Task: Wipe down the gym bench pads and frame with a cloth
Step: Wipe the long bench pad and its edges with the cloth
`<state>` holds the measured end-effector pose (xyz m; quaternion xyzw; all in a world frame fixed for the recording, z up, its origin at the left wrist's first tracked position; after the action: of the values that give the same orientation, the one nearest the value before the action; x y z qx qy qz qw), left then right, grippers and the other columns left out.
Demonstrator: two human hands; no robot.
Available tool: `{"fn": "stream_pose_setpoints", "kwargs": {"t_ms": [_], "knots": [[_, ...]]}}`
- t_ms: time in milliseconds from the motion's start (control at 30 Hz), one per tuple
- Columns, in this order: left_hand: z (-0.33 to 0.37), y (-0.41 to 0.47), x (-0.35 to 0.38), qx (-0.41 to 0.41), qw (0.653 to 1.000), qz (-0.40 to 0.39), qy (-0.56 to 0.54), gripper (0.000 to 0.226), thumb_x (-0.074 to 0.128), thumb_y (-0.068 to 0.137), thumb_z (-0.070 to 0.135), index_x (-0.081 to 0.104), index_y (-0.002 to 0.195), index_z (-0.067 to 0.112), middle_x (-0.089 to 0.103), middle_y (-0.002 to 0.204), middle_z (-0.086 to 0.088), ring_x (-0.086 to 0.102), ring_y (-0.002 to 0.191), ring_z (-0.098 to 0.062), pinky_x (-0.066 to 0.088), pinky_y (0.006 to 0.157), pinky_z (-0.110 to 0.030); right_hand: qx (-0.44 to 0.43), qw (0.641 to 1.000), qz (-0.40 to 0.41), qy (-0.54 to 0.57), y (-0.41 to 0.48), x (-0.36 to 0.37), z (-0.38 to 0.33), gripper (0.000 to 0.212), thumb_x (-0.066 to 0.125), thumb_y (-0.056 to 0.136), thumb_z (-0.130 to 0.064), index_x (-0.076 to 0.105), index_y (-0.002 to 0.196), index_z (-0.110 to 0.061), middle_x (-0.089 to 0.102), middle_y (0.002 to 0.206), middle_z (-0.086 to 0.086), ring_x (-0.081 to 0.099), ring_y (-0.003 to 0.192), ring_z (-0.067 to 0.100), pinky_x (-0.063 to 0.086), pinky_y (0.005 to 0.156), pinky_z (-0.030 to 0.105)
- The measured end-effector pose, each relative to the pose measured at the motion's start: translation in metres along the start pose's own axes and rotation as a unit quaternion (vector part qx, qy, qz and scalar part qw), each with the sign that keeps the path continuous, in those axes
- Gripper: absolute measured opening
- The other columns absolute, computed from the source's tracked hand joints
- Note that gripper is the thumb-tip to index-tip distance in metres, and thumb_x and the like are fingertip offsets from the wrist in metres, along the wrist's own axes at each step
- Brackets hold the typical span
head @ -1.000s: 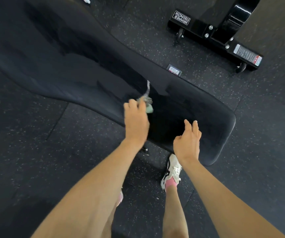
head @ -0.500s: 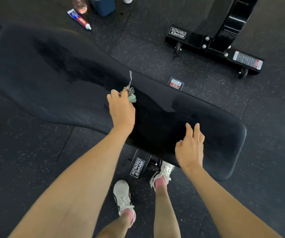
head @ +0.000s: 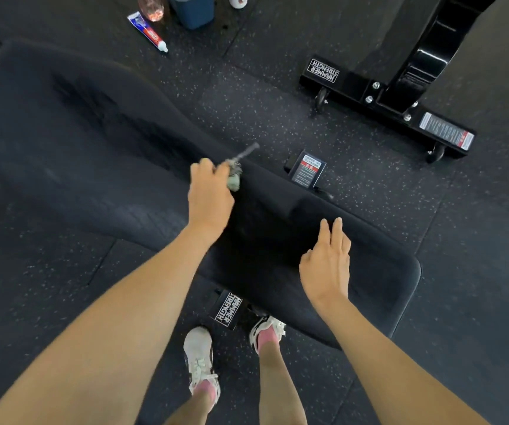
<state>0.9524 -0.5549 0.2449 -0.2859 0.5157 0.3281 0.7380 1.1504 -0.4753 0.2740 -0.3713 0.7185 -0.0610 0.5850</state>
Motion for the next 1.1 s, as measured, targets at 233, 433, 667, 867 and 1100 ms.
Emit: {"fn": "stream_pose_setpoints", "kwargs": {"t_ms": [233,433,667,867,1100], "knots": [[0.089,-0.051,0.037,0.043,0.995,0.025,-0.083,0.024,0.056,0.074,-0.001,0.063,0.097,0.002,0.052,0.085,-0.015,0.045,0.077,-0.030,0.034,0.059,-0.032,0.041,0.999,0.011,-0.002,0.016,-0.008,0.010,0.071,0.049,0.093,-0.005,0.010,0.153,-0.005,-0.002,0.160,0.015,0.008,0.145,0.029,0.022,0.117,0.037],[0.090,-0.062,0.049,0.282,0.956,-0.053,-0.056,0.042,0.054,0.068,-0.002,0.066,0.108,0.002,0.053,0.082,-0.013,0.038,0.079,-0.025,0.041,0.052,-0.033,0.050,0.999,0.010,-0.015,0.017,-0.013,0.025,0.073,0.049,0.091,-0.002,0.010,0.152,-0.005,-0.001,0.161,0.015,0.008,0.145,0.028,0.022,0.116,0.038],[0.031,0.015,0.014,-0.056,0.997,0.045,0.025,0.041,0.056,0.079,-0.011,0.061,0.117,0.002,0.051,0.098,-0.016,0.043,0.089,-0.034,0.039,0.071,-0.038,0.048,0.999,0.011,-0.012,0.021,-0.016,0.026,0.067,0.046,0.097,-0.010,0.009,0.153,-0.008,-0.001,0.161,0.012,0.008,0.146,0.026,0.022,0.117,0.039],[0.126,-0.027,0.039,0.035,0.997,-0.004,-0.070,0.040,0.068,0.071,-0.003,0.062,0.109,0.008,0.054,0.097,-0.014,0.046,0.085,-0.028,0.039,0.065,-0.031,0.047,0.999,0.005,-0.010,0.020,-0.018,0.025,0.072,0.046,0.091,0.000,0.010,0.153,-0.006,0.000,0.161,0.013,0.006,0.147,0.026,0.013,0.120,0.037],[0.117,-0.015,0.035,0.233,0.965,-0.117,-0.041,0.043,0.069,0.069,-0.007,0.065,0.111,0.003,0.054,0.095,-0.014,0.050,0.086,-0.030,0.041,0.060,-0.029,0.035,0.999,-0.005,-0.030,0.024,-0.025,0.029,0.072,0.046,0.089,0.002,0.012,0.152,-0.005,0.006,0.160,0.014,0.012,0.145,0.028,0.014,0.119,0.038]]}}
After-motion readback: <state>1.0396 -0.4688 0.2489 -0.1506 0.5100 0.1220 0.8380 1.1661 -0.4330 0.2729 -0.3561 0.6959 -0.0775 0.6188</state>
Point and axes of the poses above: each hand's wrist, its own y-axis towards the middle knuckle, its own x-axis out of the palm, z = x × y, the point moved 1 cm from there along y, towards the middle knuckle
